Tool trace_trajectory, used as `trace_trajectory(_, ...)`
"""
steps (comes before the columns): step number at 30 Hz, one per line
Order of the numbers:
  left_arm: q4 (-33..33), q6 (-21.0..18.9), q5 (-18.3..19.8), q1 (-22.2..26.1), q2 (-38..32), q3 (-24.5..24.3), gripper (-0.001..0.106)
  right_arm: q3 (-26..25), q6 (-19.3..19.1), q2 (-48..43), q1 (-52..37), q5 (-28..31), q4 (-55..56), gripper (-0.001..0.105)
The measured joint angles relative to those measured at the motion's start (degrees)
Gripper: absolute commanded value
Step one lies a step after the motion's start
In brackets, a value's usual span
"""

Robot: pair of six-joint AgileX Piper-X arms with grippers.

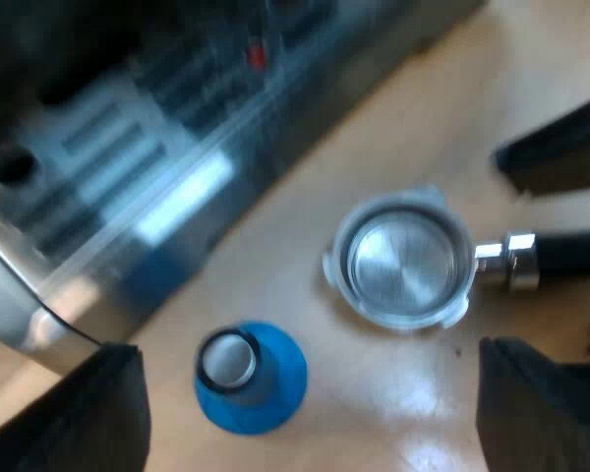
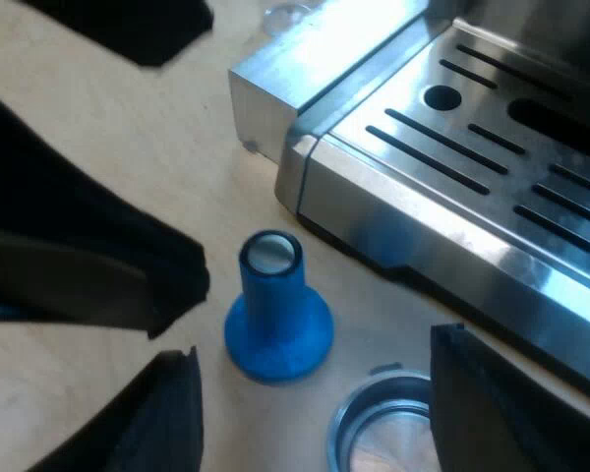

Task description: Grind coffee beans and then tamp

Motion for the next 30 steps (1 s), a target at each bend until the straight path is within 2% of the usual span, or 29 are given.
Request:
trace_trajectory(6, -1.6, -0.7, -0.3, 0.0, 3.1, 0.0, 0.07, 0.0, -0.3, 0.0, 0.2, 1.4, 4.1, 0.053)
trace_trajectory(10, -2.6, -1.5, -0.3, 1.6, 4.7, 0.0, 0.07, 0.0, 0.4, 0.0, 0.2, 1.4, 7.0, 0.053)
trace_trajectory(12, -3.5, -1.5, 2.6, 5.6, 5.3, 0.0, 0.07, 0.0, 0.4, 0.0, 0.2, 1.4, 7.0, 0.053)
trace_trajectory(17, -3.9, -1.5, 3.5, 6.5, 5.5, 0.0, 0.07, 0.0, 0.4, 0.0, 0.2, 1.4, 7.0, 0.053)
trace_trajectory(20, -4.9, -1.5, 6.2, 7.6, 7.2, 0.0, 0.07, 0.0, 0.4, 0.0, 0.2, 1.4, 7.0, 0.053)
trace_trajectory(27, -7.7, -1.5, 6.2, 7.6, 16.5, 0.0, 0.07, 0.0, 0.5, 0.0, 0.2, 1.4, 7.0, 0.053)
trace_trajectory(30, -8.0, -1.5, 4.1, 7.6, 19.3, 0.0, 0.07, 0.0, 0.5, 0.0, 0.2, 1.4, 7.0, 0.053)
